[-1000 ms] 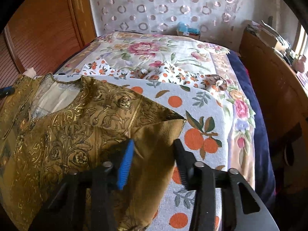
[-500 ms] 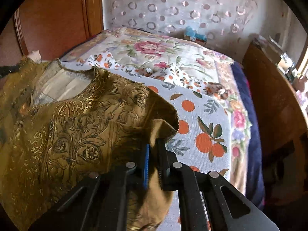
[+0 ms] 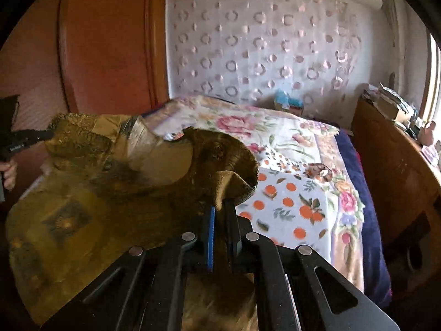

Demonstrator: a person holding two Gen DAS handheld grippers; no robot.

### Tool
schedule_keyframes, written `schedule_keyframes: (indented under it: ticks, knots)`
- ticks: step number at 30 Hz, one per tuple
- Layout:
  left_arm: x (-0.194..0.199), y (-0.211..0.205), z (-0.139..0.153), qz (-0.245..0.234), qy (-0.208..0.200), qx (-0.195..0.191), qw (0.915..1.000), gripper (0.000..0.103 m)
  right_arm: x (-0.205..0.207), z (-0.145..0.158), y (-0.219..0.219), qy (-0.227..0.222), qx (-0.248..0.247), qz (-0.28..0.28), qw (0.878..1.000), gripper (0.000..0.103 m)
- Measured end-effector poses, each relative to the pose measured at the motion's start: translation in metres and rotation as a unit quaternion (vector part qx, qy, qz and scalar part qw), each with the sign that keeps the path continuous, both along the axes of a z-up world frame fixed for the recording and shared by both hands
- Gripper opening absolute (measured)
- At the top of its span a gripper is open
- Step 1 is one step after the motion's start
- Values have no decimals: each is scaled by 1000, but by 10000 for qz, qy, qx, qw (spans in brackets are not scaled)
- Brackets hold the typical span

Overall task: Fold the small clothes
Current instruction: 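Lift the garment's hem with both tools and fold it toward the collar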

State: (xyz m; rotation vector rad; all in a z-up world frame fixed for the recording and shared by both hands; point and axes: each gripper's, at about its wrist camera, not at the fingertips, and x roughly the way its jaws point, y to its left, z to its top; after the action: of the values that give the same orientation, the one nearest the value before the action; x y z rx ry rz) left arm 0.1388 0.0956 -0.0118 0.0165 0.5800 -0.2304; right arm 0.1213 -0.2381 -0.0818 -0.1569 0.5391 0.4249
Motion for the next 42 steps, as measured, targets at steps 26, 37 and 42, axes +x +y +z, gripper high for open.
schedule_keyframes:
  ticks: [26,37,42]
  knots:
    - [-146,50,-40,786,-162,-401,9960,2,-150,-40,-47,376,367,-260,9983,6]
    - [-168,51,-50,952,-87,-129,9953,2,-164,-23,-48,777,-31,-203,9968,6]
    - [-162,54,-59,1027,105,-88,9946,4,-155,-24,-42,778,-120,-306,9964,6]
